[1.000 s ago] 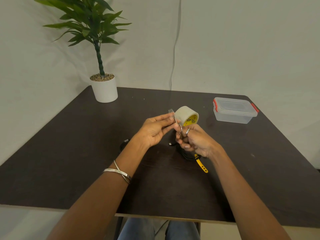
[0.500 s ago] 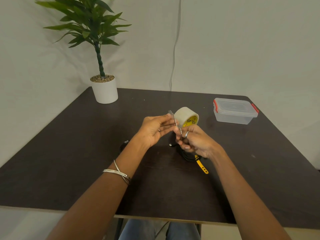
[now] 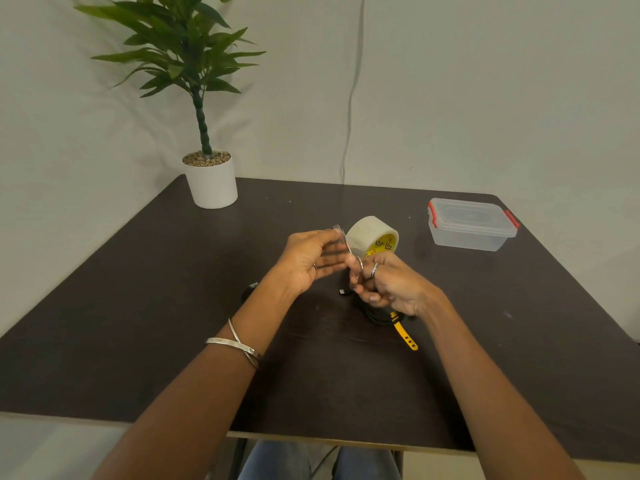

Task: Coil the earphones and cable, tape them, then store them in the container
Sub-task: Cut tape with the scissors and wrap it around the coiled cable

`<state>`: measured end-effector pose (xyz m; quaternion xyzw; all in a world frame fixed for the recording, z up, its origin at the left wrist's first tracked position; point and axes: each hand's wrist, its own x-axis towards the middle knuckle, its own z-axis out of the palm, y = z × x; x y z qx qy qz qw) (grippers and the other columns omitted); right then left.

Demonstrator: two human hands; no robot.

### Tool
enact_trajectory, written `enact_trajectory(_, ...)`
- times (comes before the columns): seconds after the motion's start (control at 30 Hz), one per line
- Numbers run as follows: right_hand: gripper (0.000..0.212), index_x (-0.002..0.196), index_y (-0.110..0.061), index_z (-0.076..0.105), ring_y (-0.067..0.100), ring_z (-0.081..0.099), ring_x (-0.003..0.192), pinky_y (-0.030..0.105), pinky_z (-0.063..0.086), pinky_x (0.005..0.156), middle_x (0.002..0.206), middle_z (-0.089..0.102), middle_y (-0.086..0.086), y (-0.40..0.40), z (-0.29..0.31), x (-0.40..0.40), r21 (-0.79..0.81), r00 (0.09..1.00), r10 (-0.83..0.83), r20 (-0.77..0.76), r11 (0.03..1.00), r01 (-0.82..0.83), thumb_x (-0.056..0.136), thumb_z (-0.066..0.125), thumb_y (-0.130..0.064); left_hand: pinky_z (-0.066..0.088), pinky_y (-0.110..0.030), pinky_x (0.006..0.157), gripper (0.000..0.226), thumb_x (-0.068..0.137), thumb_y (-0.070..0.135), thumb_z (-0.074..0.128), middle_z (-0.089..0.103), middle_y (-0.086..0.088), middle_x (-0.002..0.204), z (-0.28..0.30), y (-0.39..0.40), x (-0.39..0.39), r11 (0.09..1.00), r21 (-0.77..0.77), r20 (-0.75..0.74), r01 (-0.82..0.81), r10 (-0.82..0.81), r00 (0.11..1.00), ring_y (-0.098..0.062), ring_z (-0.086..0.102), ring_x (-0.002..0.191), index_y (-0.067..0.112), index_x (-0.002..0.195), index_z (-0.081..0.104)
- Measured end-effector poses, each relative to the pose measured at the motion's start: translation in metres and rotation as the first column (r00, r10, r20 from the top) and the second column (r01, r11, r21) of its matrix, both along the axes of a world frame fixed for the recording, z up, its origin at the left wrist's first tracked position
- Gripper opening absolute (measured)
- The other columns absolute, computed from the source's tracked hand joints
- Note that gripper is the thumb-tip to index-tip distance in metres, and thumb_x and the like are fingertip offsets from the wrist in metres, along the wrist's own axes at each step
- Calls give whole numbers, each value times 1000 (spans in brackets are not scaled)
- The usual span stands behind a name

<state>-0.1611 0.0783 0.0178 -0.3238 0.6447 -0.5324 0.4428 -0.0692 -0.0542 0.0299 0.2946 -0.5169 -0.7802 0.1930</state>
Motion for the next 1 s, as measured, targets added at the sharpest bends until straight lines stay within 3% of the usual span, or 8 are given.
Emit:
enact_trajectory(0.23,46,68,-9,55,9,35,38,10,18,34,62,49,8,-5,2,-5,3,999,11,50,1000,-12,77,64,-53,59,-38,75,7,88,13,66,72,-5,71,-3,-5,0,999,3,-8,42,-42,999,-20,71,68,7,88,69)
enact_trajectory(0.47,36,67,-9,54,6,34,34,10,17,34,60,48,7,-4,-5,-7,-49,996,5,87,999,0,85,63,-39,59,-40,78,12,89,13,65,73,-5,73,-2,-6,0,998,7,-18,65,-65,998,-18,71,65,4,96,68)
enact_trajectory(0.73,46,67,-11,54,8,33,37,11,16,34,60,45,5,-7,3,-10,-56,988,-7,157,998,16,77,63,-55,58,-38,81,15,87,14,66,72,-6,82,0,-3,1,988,-66,-3,141,-142,990,-18,71,79,6,99,69)
enact_trajectory(1.0,45,68,-11,54,7,33,36,11,15,33,59,44,5,-3,3,-10,-84,981,21,194,996,-4,77,63,-54,58,-39,80,16,90,18,63,74,-5,80,0,-4,2,987,-76,3,141,-141,990,-20,72,76,9,102,69)
